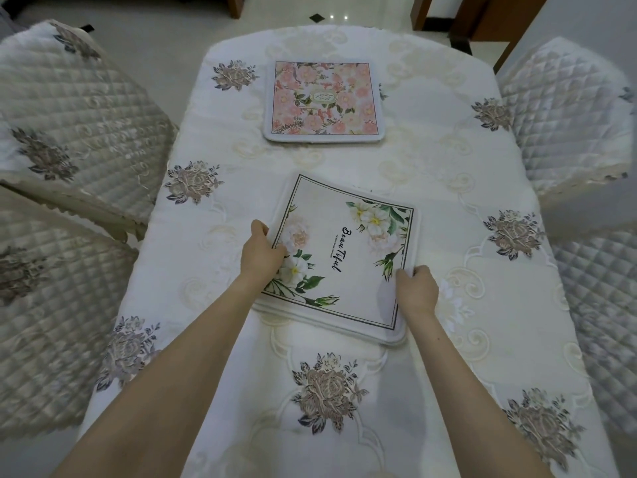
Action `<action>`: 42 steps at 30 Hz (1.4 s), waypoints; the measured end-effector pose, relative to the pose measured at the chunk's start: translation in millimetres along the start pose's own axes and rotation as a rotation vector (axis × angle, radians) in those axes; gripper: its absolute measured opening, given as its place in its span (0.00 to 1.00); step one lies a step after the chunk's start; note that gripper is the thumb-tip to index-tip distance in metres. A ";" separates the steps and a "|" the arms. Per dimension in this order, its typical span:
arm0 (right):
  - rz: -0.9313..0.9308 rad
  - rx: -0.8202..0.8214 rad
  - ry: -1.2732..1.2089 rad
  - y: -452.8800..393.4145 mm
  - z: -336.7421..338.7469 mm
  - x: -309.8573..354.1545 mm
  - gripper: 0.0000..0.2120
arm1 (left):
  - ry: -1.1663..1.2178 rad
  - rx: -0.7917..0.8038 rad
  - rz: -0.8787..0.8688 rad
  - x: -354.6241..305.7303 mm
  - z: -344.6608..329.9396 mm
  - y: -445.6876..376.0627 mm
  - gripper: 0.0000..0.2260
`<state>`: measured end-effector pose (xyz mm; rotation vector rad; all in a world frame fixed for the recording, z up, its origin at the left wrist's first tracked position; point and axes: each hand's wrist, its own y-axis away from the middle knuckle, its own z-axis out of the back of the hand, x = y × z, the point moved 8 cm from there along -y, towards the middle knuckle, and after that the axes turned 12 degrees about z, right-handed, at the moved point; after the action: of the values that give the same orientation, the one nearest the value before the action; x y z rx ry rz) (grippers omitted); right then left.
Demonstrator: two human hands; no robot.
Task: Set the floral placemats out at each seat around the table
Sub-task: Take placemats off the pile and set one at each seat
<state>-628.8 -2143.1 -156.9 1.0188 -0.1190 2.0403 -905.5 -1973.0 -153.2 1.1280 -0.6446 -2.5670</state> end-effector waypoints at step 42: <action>0.664 0.010 0.037 309.5 96.1 -5.3 0.05 | 0.169 -0.275 -0.092 169.0 76.8 357.2 0.12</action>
<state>-788.6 -2387.3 -15.9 1.0338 -0.4819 2.6519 -1053.2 -2328.9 -36.5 1.2839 -0.1967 -2.5004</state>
